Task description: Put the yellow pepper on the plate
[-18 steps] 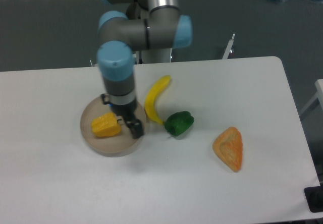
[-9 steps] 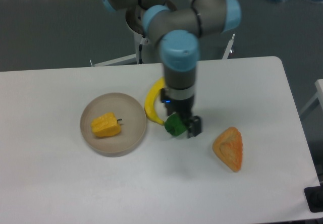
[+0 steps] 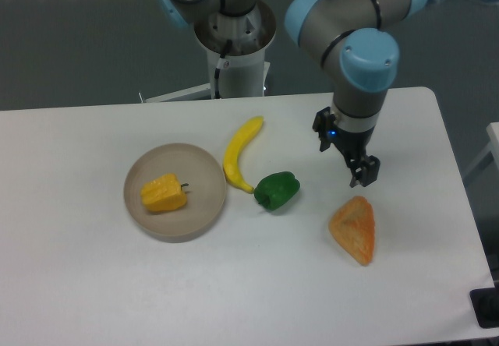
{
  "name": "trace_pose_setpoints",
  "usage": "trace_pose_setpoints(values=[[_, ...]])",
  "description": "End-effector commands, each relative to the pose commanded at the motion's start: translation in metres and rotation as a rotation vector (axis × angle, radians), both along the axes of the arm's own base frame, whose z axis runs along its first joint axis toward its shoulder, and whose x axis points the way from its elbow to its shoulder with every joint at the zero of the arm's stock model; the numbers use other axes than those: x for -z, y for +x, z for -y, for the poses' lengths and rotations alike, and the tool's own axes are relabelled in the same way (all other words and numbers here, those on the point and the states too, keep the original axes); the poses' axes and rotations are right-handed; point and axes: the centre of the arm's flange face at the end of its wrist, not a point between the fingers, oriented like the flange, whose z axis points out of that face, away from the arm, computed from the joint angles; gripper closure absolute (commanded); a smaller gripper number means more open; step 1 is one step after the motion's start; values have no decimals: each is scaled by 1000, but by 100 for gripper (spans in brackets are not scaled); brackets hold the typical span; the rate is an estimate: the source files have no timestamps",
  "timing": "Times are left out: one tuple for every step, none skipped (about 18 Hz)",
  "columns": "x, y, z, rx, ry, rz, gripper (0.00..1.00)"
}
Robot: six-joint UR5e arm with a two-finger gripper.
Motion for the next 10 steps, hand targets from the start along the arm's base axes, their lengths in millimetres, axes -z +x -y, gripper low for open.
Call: trace_pose_setpoints(values=[[2,-1,-1,12,0,0,0],[3,-2,-1,21,-1,-1,0],[4,-3,-2,22,0,1,0],[5,-4,-3,22,-1,2,0],[4,-4,-3,22,0,1,0],[5,-4,-3,22,-2,3,0],[5,-4,-3,22,-1,2,0],[6,-4,-4,22,-2,3,0],[6,-4,-4,22,-2,3,0],[6,-4,-4,23,-2,3,0]])
